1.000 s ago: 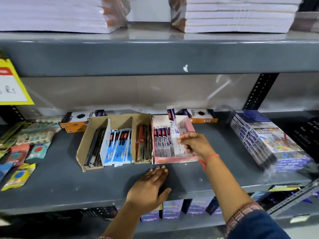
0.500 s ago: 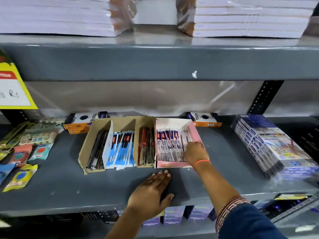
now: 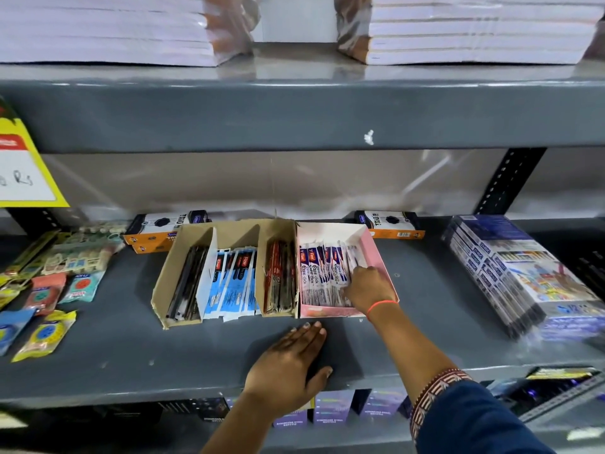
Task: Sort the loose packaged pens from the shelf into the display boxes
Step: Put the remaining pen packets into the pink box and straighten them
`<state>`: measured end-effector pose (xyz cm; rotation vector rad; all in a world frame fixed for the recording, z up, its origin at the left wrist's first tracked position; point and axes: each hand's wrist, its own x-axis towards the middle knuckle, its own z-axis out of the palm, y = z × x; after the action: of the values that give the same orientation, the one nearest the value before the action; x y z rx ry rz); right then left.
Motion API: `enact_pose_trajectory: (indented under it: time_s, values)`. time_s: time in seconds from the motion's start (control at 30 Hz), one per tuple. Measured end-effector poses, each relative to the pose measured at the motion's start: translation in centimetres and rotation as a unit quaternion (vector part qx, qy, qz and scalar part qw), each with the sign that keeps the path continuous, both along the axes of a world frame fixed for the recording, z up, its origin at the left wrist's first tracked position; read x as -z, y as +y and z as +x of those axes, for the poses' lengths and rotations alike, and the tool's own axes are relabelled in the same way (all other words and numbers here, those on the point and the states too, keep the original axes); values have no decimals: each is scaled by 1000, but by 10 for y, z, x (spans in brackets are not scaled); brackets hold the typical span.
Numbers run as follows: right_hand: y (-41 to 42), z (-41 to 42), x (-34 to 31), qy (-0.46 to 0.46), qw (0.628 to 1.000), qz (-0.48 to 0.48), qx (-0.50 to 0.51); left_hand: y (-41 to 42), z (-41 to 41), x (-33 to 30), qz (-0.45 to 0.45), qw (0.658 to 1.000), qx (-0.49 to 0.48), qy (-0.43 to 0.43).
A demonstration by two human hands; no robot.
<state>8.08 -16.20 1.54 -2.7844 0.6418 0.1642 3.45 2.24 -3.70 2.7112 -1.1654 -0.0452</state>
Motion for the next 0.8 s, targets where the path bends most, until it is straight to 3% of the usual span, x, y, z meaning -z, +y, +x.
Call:
enact_pose_trajectory:
  time_s: [0.2, 0.27, 0.37, 0.47, 0.6, 0.8]
  values:
    - [0, -4, -5, -8, 1000, -3, 7, 0, 1, 8, -12, 1000, 23, -10]
    - [-4, -4, -3, -41, 996, 52, 53, 0, 2, 7, -10, 1000, 14, -15]
    - [-7, 3, -5, -80, 985, 129, 84, 2, 3, 9, -5, 999, 2, 44]
    - [-8, 5, -6, -62, 985, 142, 70, 3, 4, 14, -10, 999, 7, 41]
    - [-10, 1, -7, -50, 992, 98, 55, 4, 4, 17, -13, 1000, -6, 9]
    - [-10, 0, -3, -11, 998, -67, 2, 3, 3, 15, -5, 1000, -9, 14]
